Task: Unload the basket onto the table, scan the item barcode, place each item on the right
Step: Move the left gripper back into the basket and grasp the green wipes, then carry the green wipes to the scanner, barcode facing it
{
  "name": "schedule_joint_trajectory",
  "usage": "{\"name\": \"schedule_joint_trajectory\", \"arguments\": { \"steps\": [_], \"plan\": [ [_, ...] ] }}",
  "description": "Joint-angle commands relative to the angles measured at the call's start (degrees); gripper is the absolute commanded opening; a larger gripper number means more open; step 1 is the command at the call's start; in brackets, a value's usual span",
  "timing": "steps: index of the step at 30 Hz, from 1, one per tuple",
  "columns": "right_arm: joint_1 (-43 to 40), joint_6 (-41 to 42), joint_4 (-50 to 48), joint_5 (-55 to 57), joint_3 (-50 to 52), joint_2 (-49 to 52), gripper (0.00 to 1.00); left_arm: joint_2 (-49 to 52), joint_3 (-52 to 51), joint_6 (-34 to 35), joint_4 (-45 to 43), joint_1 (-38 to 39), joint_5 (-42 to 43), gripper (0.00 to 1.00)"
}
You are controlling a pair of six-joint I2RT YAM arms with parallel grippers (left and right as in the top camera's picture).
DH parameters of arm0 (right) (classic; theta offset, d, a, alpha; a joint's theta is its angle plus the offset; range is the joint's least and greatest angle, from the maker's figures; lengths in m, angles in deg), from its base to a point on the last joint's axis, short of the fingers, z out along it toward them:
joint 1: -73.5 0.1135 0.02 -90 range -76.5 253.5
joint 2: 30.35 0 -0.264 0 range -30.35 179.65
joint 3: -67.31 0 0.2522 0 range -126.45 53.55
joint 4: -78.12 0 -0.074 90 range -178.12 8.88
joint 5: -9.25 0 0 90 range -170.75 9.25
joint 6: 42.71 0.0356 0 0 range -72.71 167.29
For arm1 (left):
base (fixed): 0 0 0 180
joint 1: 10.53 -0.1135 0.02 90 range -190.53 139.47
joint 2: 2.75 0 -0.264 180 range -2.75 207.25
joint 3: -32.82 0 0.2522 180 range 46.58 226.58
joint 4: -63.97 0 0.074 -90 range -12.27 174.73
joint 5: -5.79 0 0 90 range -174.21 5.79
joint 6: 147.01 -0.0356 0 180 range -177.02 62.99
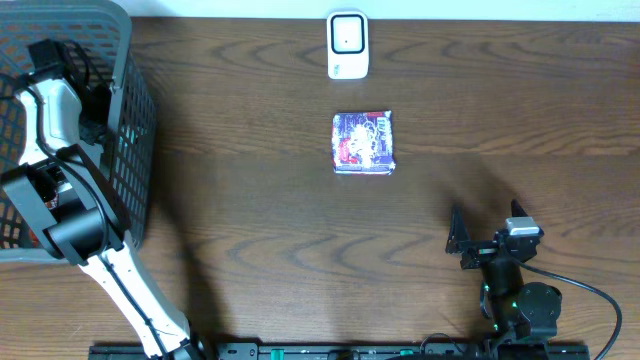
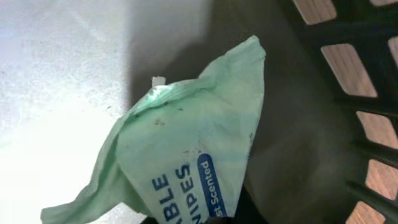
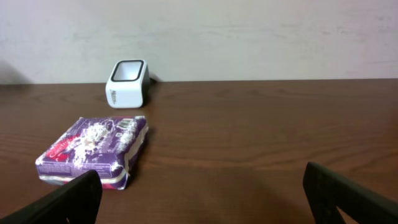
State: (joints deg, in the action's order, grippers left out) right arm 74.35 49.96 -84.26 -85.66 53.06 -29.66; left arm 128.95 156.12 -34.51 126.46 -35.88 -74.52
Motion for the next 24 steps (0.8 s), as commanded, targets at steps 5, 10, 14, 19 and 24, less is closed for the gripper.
{"name": "schedule_joint_trajectory", "arguments": {
  "steps": [5, 10, 14, 19, 24],
  "plan": [
    [-0.8, -0.6, 0.2, 0.3, 0.2, -0.3, 0.99, -2.8, -0.9, -0.1, 4.9, -1.4, -2.4, 0.07],
    [-0.8, -0.6, 0.2, 0.3, 0.2, -0.3, 0.99, -12.5, -0.9, 0.8, 6.7, -2.8, -2.2, 0.07],
    [-0.8, -0.6, 0.1, 0.3, 0.2, -0.3, 0.99, -22.7, -0.9, 0.8, 6.6, -3.3, -2.3, 0.07],
    [-0.8, -0.6, 0.2, 0.3, 0.2, -0.3, 0.99, -35.9, -0.9, 0.7, 8.3, -3.2, -2.2, 0.07],
    [-0.8, -0.6, 0.1, 0.3, 0.2, -0.3, 0.99, -47.8, -0.9, 0.7, 9.0, -3.0, 5.9, 0.07]
  ]
}}
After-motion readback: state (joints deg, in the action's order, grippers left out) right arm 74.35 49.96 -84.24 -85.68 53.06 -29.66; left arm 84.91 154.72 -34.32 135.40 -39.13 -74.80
